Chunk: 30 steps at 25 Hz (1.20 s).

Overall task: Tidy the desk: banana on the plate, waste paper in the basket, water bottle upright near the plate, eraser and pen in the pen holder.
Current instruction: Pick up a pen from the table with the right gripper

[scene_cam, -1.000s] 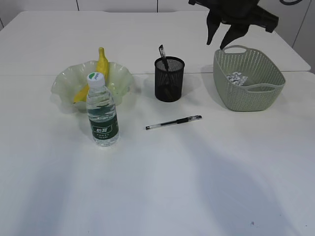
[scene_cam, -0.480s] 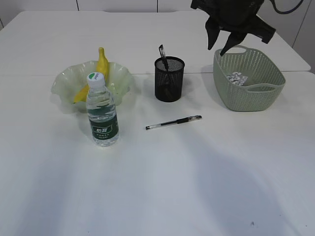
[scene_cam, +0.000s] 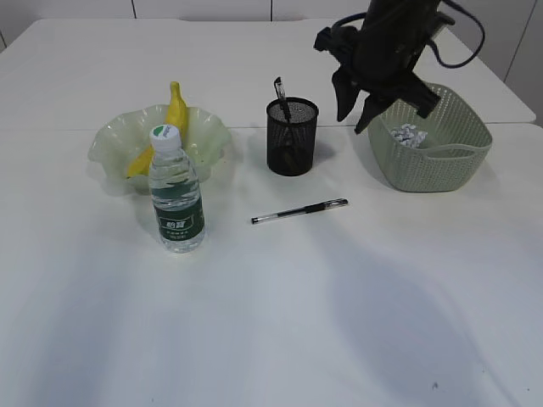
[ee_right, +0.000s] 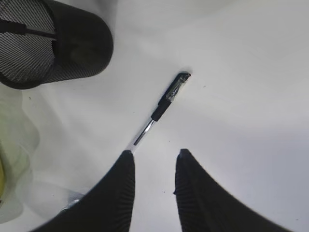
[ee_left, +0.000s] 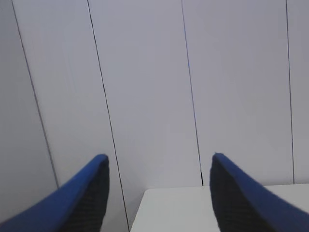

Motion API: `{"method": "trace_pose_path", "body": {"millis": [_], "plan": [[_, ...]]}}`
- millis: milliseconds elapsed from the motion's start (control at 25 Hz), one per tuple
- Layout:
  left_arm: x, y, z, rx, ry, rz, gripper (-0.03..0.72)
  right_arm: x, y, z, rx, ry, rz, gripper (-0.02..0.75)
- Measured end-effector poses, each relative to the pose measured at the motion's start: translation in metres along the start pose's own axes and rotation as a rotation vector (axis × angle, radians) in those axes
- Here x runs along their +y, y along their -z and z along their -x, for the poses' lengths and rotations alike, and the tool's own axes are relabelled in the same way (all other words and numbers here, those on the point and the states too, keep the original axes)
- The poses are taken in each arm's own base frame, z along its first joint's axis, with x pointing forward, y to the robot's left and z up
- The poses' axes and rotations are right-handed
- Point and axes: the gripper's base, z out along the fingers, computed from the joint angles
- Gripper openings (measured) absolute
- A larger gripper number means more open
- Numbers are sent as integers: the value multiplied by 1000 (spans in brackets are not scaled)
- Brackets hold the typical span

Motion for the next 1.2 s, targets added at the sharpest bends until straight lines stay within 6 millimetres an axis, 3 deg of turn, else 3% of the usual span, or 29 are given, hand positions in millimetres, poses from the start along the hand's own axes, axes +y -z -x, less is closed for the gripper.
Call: {"method": "trace_pose_path", "body": {"millis": [520,840,1200], "plan": [[2,0,-1,9,0,22,465,0,-55,-5,86,-97,-78,218],[2,0,-1,9,2,22,465,0,-61,-6,93,-214,-81,219],[2,0,-1,9,2,22,464,2,-94,-10,136,-252,-82,219]]}}
